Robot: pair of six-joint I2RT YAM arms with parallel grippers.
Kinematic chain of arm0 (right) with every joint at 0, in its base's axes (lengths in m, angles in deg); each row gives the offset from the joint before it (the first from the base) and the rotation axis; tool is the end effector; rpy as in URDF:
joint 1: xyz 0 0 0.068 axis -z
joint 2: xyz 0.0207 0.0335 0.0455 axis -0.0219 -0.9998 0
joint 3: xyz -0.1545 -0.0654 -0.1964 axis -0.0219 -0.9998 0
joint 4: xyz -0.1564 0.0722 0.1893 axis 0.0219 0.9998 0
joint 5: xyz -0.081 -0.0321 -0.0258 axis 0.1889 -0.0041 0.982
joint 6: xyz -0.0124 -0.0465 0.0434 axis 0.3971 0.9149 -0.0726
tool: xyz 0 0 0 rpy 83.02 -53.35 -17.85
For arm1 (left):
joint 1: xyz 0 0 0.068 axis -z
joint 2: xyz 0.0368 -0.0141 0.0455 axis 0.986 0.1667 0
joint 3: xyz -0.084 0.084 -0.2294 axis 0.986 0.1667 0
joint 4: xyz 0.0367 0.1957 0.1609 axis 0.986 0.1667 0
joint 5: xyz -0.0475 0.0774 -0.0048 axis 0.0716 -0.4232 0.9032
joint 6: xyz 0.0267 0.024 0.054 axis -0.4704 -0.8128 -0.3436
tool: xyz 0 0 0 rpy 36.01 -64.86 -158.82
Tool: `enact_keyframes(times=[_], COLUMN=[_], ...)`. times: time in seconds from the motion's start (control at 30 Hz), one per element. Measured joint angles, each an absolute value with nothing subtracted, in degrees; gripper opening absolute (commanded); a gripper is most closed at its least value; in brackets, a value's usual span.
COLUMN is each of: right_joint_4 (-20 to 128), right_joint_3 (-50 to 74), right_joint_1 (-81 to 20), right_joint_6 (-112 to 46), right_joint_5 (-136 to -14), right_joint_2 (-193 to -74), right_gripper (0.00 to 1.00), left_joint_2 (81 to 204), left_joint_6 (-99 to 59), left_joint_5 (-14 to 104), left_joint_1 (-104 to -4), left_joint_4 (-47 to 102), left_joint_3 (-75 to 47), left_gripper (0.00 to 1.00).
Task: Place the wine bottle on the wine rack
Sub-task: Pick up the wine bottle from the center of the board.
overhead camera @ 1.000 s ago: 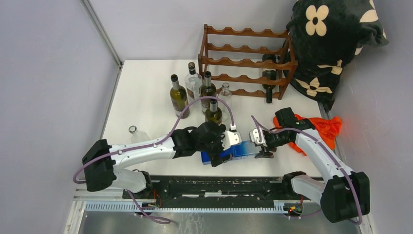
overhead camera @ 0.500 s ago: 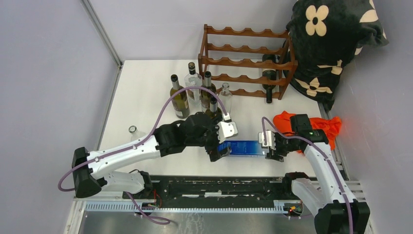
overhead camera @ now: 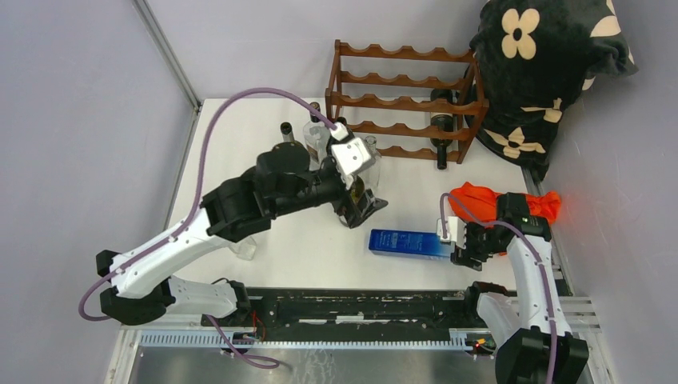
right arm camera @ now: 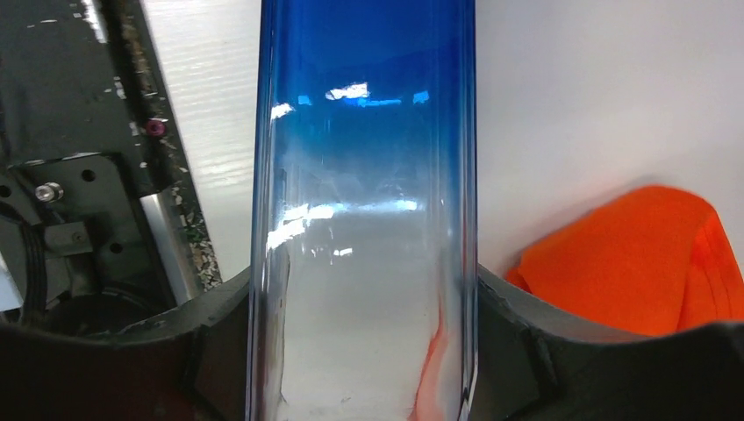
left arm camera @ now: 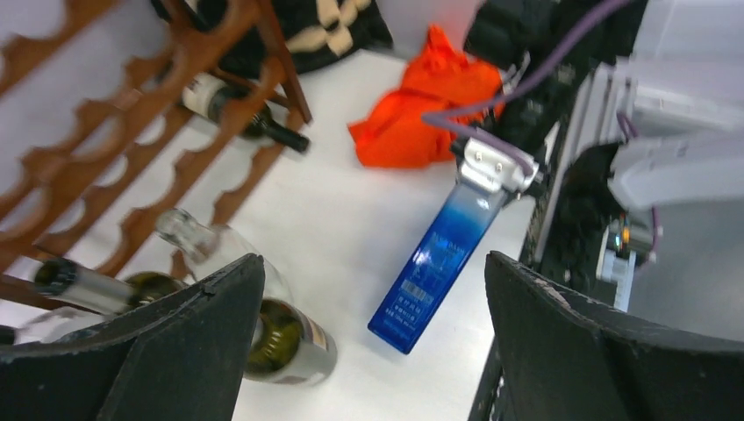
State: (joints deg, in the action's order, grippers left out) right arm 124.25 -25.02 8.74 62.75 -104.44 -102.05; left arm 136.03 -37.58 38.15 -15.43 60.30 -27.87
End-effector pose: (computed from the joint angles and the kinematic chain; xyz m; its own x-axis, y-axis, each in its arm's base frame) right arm 0.1251 0.0089 0.2027 -0.0732 -0.7978 -0.5985 -0.9747 0.1843 -0.1264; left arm 0.1100 -0.2384 0.4433 -0.0011 0.2600 -0.9656 0.9210 0.3764 0.1003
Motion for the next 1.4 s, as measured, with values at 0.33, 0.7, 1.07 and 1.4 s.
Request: enact_keyframes(times=[0.33, 0.7, 1.07, 1.4], right_joint_4=[116.32, 103.6, 92.15, 83.75], right_joint_3=[-24.82, -25.08, -32.08, -37.65], right_joint_1=[12.33, 12.74, 12.74, 12.74], right_joint_6=[55.24, 35.46, 18.69, 6.58], right_joint_5=[-101.58, -101.36, -101.73, -101.79], right_joint_2=[-100.15, -96.76, -93.65, -90.97], right_gripper=[0.0, 0.0, 0.0, 0.0], left_joint_2=[137.97, 138.93, 139.2, 139.2], left_joint_6=[-35.29, -34.72, -30.74, -29.47], left_joint_5=[31.22, 24.68, 26.8, 28.4], left_joint_1=[-15.74, -18.56, -26.84, -29.95], left_joint_4=[60.75, 57.85, 55.75, 54.33], left_joint_3=[-37.88, -37.42, -37.51, -37.51], left_gripper=[1.0, 1.0, 1.0, 1.0])
